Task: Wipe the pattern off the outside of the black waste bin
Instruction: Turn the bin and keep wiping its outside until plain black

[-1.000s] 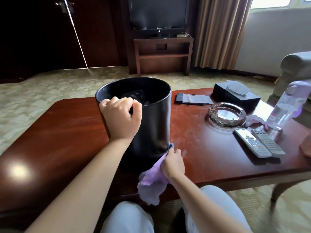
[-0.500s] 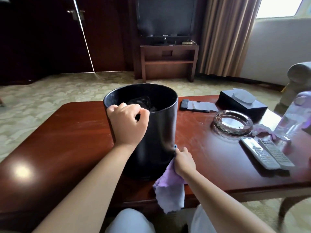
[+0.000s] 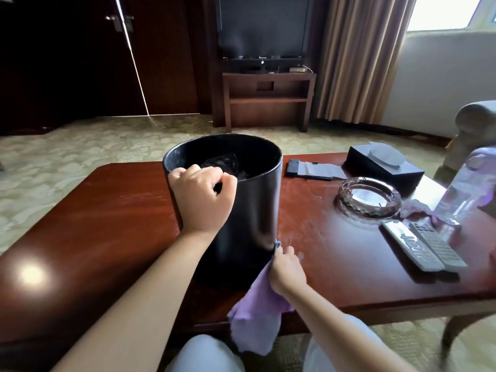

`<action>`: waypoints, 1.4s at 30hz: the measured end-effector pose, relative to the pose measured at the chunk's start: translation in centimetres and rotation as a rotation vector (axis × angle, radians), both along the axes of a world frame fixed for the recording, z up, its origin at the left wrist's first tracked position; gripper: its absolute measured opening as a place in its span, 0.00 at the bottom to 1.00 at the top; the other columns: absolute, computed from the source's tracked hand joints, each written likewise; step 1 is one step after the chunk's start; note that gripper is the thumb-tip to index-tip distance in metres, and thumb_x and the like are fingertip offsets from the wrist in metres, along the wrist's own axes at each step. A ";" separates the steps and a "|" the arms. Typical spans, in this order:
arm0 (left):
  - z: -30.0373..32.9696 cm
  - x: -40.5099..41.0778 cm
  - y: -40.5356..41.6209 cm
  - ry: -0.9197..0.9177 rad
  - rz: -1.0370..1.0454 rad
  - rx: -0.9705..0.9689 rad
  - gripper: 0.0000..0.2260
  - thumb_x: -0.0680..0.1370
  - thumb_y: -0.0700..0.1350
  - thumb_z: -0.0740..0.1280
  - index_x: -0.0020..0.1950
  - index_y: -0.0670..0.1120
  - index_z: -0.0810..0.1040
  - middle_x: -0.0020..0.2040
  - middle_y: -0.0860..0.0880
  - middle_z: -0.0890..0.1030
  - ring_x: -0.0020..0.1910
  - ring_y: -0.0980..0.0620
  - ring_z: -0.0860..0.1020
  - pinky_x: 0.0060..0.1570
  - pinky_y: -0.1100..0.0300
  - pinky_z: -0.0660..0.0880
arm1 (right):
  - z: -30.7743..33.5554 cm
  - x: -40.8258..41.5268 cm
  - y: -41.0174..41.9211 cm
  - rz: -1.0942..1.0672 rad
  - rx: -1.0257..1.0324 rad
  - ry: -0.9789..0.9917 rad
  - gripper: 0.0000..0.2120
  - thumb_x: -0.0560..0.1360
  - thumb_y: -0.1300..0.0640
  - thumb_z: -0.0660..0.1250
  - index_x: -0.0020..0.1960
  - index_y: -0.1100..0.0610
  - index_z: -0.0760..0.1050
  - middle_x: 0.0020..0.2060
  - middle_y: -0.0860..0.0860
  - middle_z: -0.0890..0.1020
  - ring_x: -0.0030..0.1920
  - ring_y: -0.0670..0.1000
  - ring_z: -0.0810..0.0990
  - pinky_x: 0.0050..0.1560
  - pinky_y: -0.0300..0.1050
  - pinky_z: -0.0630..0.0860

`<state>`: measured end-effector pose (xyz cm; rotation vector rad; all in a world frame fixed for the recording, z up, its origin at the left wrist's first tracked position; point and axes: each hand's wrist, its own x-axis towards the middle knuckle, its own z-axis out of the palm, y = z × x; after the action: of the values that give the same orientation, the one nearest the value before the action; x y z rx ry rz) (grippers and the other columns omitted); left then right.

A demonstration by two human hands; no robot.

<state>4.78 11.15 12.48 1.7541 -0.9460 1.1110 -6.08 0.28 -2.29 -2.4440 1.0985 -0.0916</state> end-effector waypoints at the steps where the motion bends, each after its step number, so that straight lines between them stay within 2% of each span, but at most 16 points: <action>1: 0.0 0.0 0.0 0.001 -0.001 0.000 0.15 0.70 0.44 0.58 0.25 0.49 0.57 0.22 0.54 0.57 0.24 0.50 0.60 0.38 0.57 0.55 | 0.2 0.2 -1.1 0.010 0.021 -0.004 0.15 0.81 0.56 0.48 0.64 0.57 0.65 0.57 0.56 0.68 0.59 0.60 0.70 0.56 0.51 0.70; 4: 0.1 0.0 0.0 0.007 0.000 0.009 0.15 0.70 0.44 0.58 0.24 0.48 0.58 0.22 0.54 0.57 0.24 0.50 0.61 0.38 0.56 0.57 | 0.7 0.3 -2.5 0.061 -0.004 0.022 0.16 0.80 0.52 0.48 0.63 0.56 0.65 0.54 0.57 0.68 0.57 0.61 0.71 0.54 0.50 0.70; 10: 0.0 0.4 0.3 0.013 0.000 0.011 0.15 0.70 0.44 0.58 0.24 0.48 0.58 0.21 0.53 0.58 0.24 0.50 0.61 0.38 0.58 0.55 | -0.1 -2.1 2.6 0.228 -0.079 0.055 0.19 0.79 0.62 0.51 0.68 0.62 0.62 0.59 0.58 0.69 0.60 0.59 0.71 0.58 0.49 0.69; 17: 0.1 0.4 0.4 0.032 -0.016 0.012 0.15 0.70 0.44 0.57 0.25 0.48 0.57 0.21 0.52 0.58 0.24 0.50 0.60 0.38 0.58 0.55 | 0.1 -0.2 -0.6 0.118 -0.002 -0.003 0.13 0.79 0.60 0.52 0.61 0.61 0.65 0.56 0.59 0.68 0.57 0.62 0.72 0.54 0.51 0.70; 21: 0.3 1.0 0.7 0.059 -0.045 0.033 0.14 0.69 0.44 0.57 0.25 0.49 0.57 0.21 0.53 0.56 0.24 0.50 0.60 0.38 0.56 0.57 | 1.4 0.9 -3.1 0.130 0.050 0.023 0.13 0.77 0.59 0.52 0.57 0.60 0.69 0.47 0.56 0.65 0.53 0.63 0.75 0.53 0.50 0.72; 25: 0.7 2.3 1.7 0.091 -0.083 0.037 0.13 0.69 0.45 0.56 0.25 0.49 0.56 0.22 0.56 0.53 0.24 0.55 0.57 0.39 0.57 0.58 | 1.0 -0.2 -0.9 0.172 0.051 0.003 0.14 0.79 0.57 0.51 0.58 0.60 0.70 0.50 0.59 0.70 0.54 0.61 0.75 0.54 0.49 0.71; 28: 0.9 2.2 1.9 0.076 0.007 0.083 0.14 0.71 0.45 0.56 0.25 0.49 0.57 0.21 0.55 0.57 0.24 0.50 0.62 0.41 0.55 0.59 | 0.2 -1.1 2.0 0.200 0.078 -0.071 0.14 0.80 0.57 0.50 0.59 0.60 0.70 0.53 0.60 0.72 0.55 0.59 0.74 0.55 0.49 0.70; 30: 1.0 1.2 1.1 -0.015 0.131 0.112 0.15 0.73 0.45 0.58 0.26 0.49 0.60 0.21 0.51 0.65 0.26 0.46 0.69 0.41 0.54 0.59 | 0.2 -1.2 3.2 0.159 0.084 -0.127 0.14 0.80 0.58 0.50 0.60 0.60 0.69 0.53 0.58 0.71 0.55 0.59 0.74 0.54 0.48 0.70; 33: 0.6 -1.1 -1.1 -0.070 0.189 0.178 0.16 0.75 0.46 0.60 0.26 0.47 0.69 0.25 0.49 0.74 0.29 0.46 0.74 0.43 0.54 0.60 | 0.6 -1.0 3.9 0.064 0.124 -0.170 0.13 0.81 0.58 0.49 0.58 0.61 0.68 0.49 0.56 0.67 0.54 0.58 0.74 0.53 0.48 0.69; 35: 0.4 -2.2 -2.3 0.007 0.191 0.172 0.17 0.75 0.49 0.59 0.27 0.46 0.75 0.25 0.50 0.76 0.29 0.47 0.75 0.44 0.54 0.59 | 0.4 -0.5 3.5 0.023 0.164 -0.185 0.12 0.81 0.57 0.49 0.56 0.61 0.68 0.48 0.55 0.67 0.53 0.59 0.74 0.53 0.49 0.70; 38: 0.1 -2.0 -2.4 0.038 0.165 0.120 0.17 0.75 0.51 0.60 0.29 0.48 0.77 0.26 0.51 0.77 0.29 0.48 0.76 0.45 0.54 0.59 | -0.1 0.4 2.1 -0.030 0.173 -0.192 0.10 0.80 0.59 0.49 0.55 0.61 0.67 0.45 0.53 0.68 0.53 0.59 0.74 0.52 0.49 0.70; 42: 0.1 -0.9 -1.0 0.044 0.130 0.070 0.18 0.75 0.49 0.60 0.26 0.48 0.72 0.23 0.51 0.74 0.28 0.48 0.74 0.44 0.55 0.59 | -0.4 1.5 0.1 0.069 0.052 -0.143 0.12 0.80 0.58 0.50 0.57 0.62 0.68 0.52 0.59 0.69 0.54 0.61 0.74 0.52 0.50 0.70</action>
<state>3.92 10.13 12.60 1.9118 -0.8634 1.1281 -4.53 0.42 -2.67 -2.3855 0.9428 -0.2098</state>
